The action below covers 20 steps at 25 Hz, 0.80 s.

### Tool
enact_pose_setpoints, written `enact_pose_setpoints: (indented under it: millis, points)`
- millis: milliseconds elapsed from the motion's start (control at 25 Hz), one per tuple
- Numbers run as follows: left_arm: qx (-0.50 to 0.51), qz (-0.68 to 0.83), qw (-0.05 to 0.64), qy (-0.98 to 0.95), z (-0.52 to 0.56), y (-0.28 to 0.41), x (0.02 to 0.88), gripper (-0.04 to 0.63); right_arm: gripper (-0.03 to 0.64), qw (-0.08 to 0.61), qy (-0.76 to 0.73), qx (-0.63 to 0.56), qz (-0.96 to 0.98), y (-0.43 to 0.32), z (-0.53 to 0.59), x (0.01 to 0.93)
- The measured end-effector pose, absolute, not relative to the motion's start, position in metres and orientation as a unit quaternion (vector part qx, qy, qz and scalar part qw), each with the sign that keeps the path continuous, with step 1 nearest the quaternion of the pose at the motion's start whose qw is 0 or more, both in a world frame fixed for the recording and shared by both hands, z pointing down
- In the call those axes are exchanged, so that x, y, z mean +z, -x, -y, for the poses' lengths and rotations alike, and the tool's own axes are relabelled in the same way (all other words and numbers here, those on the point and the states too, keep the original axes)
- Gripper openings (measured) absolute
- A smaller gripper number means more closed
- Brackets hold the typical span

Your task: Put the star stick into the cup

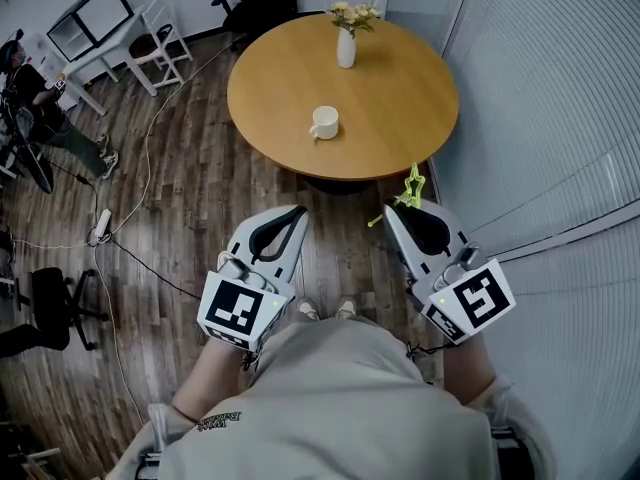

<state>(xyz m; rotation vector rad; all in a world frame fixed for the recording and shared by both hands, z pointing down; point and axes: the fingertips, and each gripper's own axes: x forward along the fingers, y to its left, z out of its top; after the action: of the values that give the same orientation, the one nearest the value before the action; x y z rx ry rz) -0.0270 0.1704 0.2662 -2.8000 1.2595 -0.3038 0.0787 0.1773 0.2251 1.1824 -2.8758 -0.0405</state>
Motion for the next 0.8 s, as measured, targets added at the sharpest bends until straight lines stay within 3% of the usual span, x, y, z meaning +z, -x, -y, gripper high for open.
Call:
enact_pose_setpoints:
  millis: [800]
  points:
    - [-0.103, -0.417, 0.017, 0.903, -0.166, -0.006, 0.281, 0.023, 0.031, 0.012, -0.366, -0.005, 0.93, -0.104, -0.171, 0.241]
